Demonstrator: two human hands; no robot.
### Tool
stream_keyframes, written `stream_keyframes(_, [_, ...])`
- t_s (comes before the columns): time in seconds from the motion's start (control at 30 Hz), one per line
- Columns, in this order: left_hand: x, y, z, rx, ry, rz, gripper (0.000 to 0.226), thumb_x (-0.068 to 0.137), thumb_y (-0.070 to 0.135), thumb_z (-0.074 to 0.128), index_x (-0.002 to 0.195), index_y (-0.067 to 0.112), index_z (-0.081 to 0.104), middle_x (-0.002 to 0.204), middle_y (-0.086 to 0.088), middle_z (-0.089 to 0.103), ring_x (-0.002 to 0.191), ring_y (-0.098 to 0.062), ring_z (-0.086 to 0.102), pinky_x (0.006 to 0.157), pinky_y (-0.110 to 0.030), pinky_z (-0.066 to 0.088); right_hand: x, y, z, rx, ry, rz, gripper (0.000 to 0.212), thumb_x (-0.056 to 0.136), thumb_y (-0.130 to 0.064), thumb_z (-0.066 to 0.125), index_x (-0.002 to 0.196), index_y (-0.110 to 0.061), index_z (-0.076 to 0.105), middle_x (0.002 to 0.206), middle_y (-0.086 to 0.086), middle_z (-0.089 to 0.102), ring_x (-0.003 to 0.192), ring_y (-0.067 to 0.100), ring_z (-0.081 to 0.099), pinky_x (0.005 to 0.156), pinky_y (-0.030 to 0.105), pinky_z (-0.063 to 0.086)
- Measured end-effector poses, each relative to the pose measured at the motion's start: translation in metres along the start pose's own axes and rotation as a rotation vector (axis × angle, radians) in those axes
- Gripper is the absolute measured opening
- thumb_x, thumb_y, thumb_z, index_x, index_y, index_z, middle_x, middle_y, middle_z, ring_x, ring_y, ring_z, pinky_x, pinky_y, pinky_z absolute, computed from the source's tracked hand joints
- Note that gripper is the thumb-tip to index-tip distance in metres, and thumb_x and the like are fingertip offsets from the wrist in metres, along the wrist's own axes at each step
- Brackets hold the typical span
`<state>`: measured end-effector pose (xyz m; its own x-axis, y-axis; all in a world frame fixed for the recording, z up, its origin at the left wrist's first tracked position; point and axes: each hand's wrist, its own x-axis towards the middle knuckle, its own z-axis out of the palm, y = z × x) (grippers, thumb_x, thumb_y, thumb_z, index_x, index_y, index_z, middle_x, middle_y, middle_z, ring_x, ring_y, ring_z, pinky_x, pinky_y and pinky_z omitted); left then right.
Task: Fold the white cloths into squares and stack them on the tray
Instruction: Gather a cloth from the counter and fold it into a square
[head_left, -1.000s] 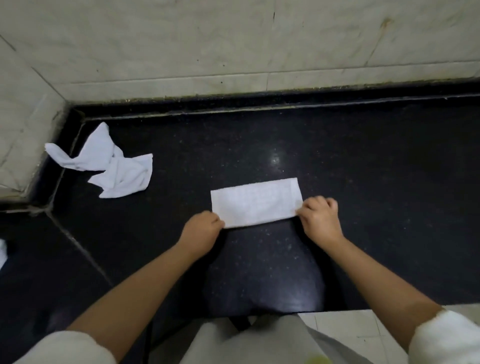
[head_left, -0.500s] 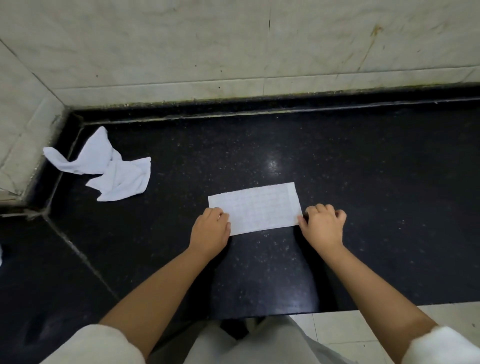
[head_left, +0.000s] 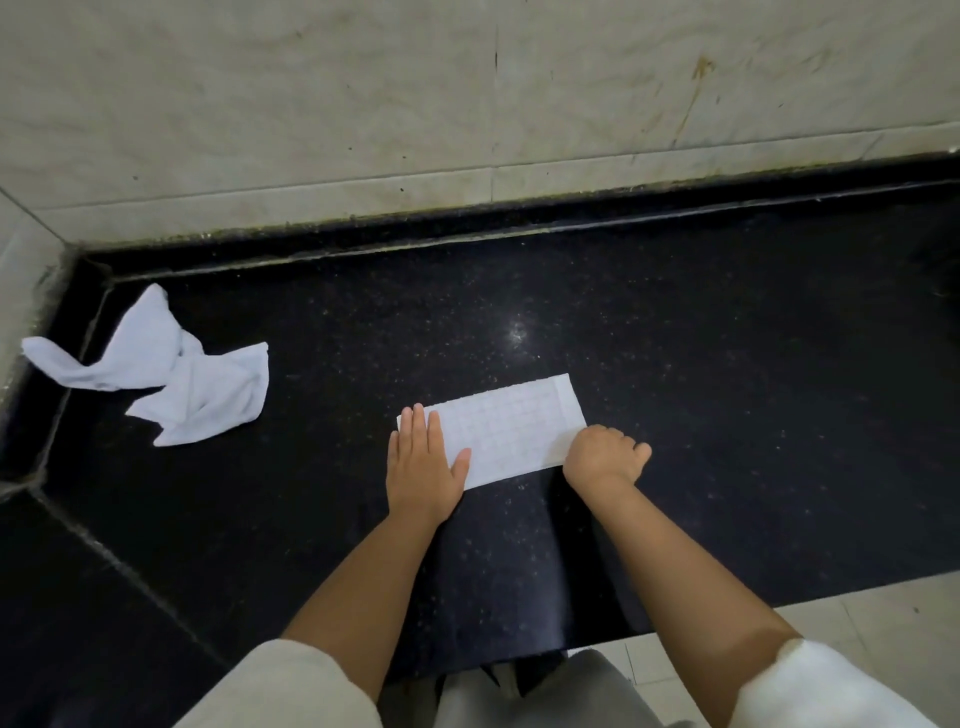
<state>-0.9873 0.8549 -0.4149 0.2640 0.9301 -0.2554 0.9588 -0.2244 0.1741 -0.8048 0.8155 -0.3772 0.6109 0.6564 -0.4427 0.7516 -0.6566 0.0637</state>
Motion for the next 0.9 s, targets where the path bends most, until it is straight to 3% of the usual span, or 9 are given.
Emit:
stream_keyframes(0.13, [0.000,0.001,0.001,0.006,0.004,-0.006,0.068,0.097,0.047,0.024,0.149,0.008,0.001,0.158,-0.010,-0.005,0.146,-0.024,-0.009,0.119,-0.036,-0.002,0.003,0.000,0.000,0.128,-0.041,0.064,0.027,0.086,-0.013,0.048,0.112,-0.012,0.058,0.119,0.007,0.058,0.111,0.023,0.052,0.100,0.033,0.029])
stream_keyframes(0.3, [0.001,0.000,-0.002,-0.007,-0.004,-0.005,0.068,0.098,0.047,0.024,0.149,0.009,0.000,0.158,-0.009,-0.006,0.146,-0.022,-0.010,0.119,-0.036,-0.003,0.000,-0.002,-0.005,0.308,0.054,0.019,0.020,0.085,-0.010,0.049,0.103,-0.007,0.056,0.107,0.008,0.062,0.100,0.025,0.057,0.091,0.033,0.034])
stream_keyframes(0.4, [0.004,-0.002,-0.008,0.006,-0.041,0.002,0.068,0.098,0.047,0.023,0.149,0.008,-0.001,0.158,-0.009,-0.007,0.146,-0.022,-0.009,0.120,-0.037,-0.002,-0.005,-0.004,-0.018,0.610,0.152,-0.094,0.007,0.082,0.000,0.048,0.085,-0.006,0.049,0.089,0.010,0.055,0.086,0.027,0.056,0.071,0.028,0.037])
stream_keyframes(0.47, [0.006,-0.005,-0.015,-0.023,-0.022,0.005,0.066,0.099,0.045,0.023,0.149,0.009,0.001,0.158,-0.007,-0.004,0.146,-0.020,-0.006,0.119,-0.036,-0.001,-0.015,-0.014,-0.030,0.826,0.216,-0.173,0.012,0.080,0.002,0.048,0.076,-0.007,0.043,0.077,0.004,0.049,0.073,0.020,0.047,0.054,0.024,0.033])
stream_keyframes(0.53, [0.001,-0.012,-0.021,-0.080,0.043,-0.008,0.063,0.099,0.042,0.026,0.149,0.008,0.005,0.159,-0.006,0.001,0.147,-0.019,-0.004,0.119,-0.035,0.001,-0.029,-0.031,-0.037,0.952,0.265,-0.272,0.014,0.081,0.002,0.050,0.075,-0.008,0.044,0.070,-0.003,0.045,0.068,0.015,0.043,0.052,0.017,0.033])
stream_keyframes(0.67, [-0.021,-0.047,-0.025,-0.118,0.091,-0.113,0.065,0.099,0.037,0.030,0.148,0.006,0.001,0.158,-0.009,0.000,0.146,-0.020,-0.002,0.119,-0.033,0.002,-0.058,-0.073,-0.026,0.864,0.298,-0.550,0.012,0.085,0.000,0.052,0.095,-0.005,0.058,0.087,-0.005,0.052,0.080,0.010,0.049,0.067,0.014,0.036])
stream_keyframes(0.77, [-0.041,-0.078,-0.023,-0.116,0.072,-0.199,0.064,0.100,0.036,0.028,0.148,0.005,0.000,0.158,-0.010,0.001,0.146,-0.020,0.000,0.119,-0.032,0.003,-0.070,-0.093,0.016,0.616,0.208,-0.763,0.017,0.084,0.005,0.049,0.095,0.003,0.062,0.091,0.008,0.062,0.086,0.022,0.057,0.079,0.028,0.046])
stream_keyframes(0.83, [-0.053,-0.095,-0.018,-0.131,0.067,-0.228,0.063,0.100,0.036,0.029,0.148,0.004,0.003,0.158,-0.011,0.004,0.146,-0.020,0.002,0.119,-0.033,0.004,-0.074,-0.099,0.042,0.457,0.203,-0.873,0.018,0.074,0.014,0.055,0.084,0.004,0.065,0.081,0.016,0.066,0.076,0.031,0.061,0.071,0.040,0.053])
stream_keyframes(0.9, [-0.063,-0.105,-0.013,-0.140,0.066,-0.231,0.061,0.100,0.034,0.029,0.148,0.003,0.006,0.158,-0.011,0.007,0.146,-0.021,0.004,0.119,-0.033,0.004,-0.070,-0.098,0.057,0.478,0.192,-0.881,0.022,0.066,0.019,0.061,0.080,0.003,0.067,0.075,0.015,0.067,0.068,0.031,0.062,0.064,0.038,0.056])
